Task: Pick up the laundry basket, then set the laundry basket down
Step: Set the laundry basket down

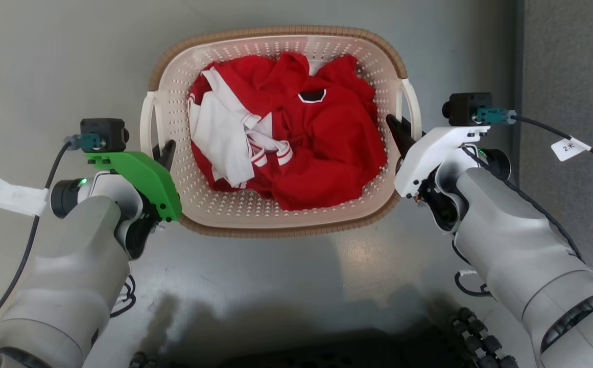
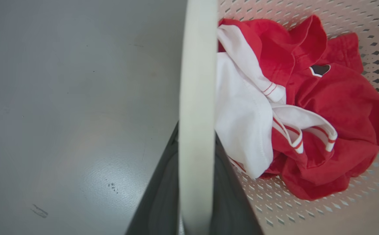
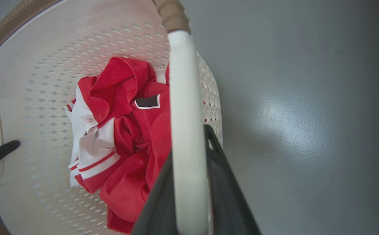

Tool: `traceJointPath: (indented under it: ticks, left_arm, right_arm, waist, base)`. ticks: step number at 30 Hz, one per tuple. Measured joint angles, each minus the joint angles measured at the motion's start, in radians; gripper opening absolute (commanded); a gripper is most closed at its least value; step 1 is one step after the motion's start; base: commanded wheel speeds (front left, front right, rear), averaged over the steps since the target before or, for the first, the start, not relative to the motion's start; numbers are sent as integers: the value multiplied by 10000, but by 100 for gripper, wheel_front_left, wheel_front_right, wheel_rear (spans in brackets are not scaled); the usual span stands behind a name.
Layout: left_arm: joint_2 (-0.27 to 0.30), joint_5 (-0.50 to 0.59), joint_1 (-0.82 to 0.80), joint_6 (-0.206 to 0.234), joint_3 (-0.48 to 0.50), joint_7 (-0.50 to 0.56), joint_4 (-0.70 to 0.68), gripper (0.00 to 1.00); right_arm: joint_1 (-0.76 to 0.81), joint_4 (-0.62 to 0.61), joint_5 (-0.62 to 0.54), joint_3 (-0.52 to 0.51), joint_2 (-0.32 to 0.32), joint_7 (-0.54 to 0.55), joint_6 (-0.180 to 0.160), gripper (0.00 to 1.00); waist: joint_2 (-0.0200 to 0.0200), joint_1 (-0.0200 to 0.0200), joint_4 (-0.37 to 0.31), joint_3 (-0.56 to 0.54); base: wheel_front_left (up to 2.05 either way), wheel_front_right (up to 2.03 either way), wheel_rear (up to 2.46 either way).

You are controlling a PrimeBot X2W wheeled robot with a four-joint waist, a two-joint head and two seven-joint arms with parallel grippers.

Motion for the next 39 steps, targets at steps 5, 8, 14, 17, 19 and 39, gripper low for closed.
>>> traceJointPath:
  ticks: [5,8,14,17,19,39]
  left_arm:
    - [-23,23,-147,0,0,-309,138,0]
    - [-50,27,-255,0,-4,-412,209,0]
    - [-100,58,-422,-2,-13,-616,316,0]
    - [-140,59,-451,-2,-46,-719,384,0]
    - [-157,71,-452,-65,-63,-792,424,0]
    - [-228,19,-474,-75,-297,-761,663,100]
  right_arm:
    - [-159,0,63,35,4,-155,2,0]
    - [-221,0,73,50,4,-221,2,0]
    - [-383,2,94,84,-2,-359,2,0]
    - [-398,15,117,117,-8,-399,0,0]
    - [-398,35,153,136,-17,-464,2,0]
    - [-447,345,345,401,-17,-483,105,100]
  waist:
    - [0,0,17,326]
    - [0,0,22,504]
    - [0,-1,30,831]
    - [0,-1,39,951]
    - [0,-1,50,980]
    - [0,-1,66,792]
  base:
    - [0,0,0]
    - [0,0,0]
    - [0,0,0]
    - [0,0,0]
    - [0,0,0]
    - [0,0,0]
